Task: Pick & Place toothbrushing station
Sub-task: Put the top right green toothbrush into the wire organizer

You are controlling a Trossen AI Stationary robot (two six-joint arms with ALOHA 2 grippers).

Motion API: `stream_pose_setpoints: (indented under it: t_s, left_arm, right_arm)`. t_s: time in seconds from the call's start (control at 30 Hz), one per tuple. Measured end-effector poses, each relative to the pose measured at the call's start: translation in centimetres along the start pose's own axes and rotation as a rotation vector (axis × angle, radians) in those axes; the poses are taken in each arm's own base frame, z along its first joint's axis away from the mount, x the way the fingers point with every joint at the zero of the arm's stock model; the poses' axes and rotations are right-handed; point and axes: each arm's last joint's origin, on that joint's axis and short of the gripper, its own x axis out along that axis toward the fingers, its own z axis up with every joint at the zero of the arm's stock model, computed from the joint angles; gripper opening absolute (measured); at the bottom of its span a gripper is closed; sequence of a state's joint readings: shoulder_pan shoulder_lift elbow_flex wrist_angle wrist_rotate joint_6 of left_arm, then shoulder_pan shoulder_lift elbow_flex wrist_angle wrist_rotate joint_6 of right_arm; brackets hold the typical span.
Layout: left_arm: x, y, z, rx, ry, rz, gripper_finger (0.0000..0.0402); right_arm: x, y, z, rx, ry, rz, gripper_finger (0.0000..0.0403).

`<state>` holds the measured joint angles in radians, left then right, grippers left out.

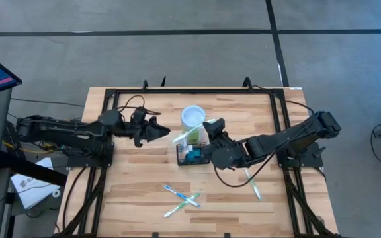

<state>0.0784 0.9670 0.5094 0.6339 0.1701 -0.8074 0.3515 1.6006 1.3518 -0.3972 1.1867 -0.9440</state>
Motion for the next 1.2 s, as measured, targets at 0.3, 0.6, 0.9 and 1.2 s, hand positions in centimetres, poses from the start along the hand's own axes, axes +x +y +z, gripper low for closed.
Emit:
stream_pose_setpoints:
  t_s: [0.3, 0.6, 0.9, 1.2]
  left_arm:
    - [0.7, 0.9, -0.8, -0.029, 0.053, 0.028, 0.0129]
    - [1.6, 1.7, -1.5, -0.165, 0.1, 0.001, 0.0179]
    - [1.8, 1.8, -1.8, -0.192, 0.128, -0.017, 0.0186]
    - [2.4, 2.6, -2.5, -0.23, 0.167, 0.009, 0.0183]
  right_arm:
    - [0.4, 0.7, 0.8, -0.062, -0.014, -0.004, 0.0]
    - [0.4, 0.6, 1.1, -0.089, -0.021, -0.012, 0.0]
    - [0.5, 0.6, 1.3, -0.088, -0.029, -0.017, 0.0]
    - [0.7, 0.5, 1.5, -0.097, -0.056, -0.012, 0.0]
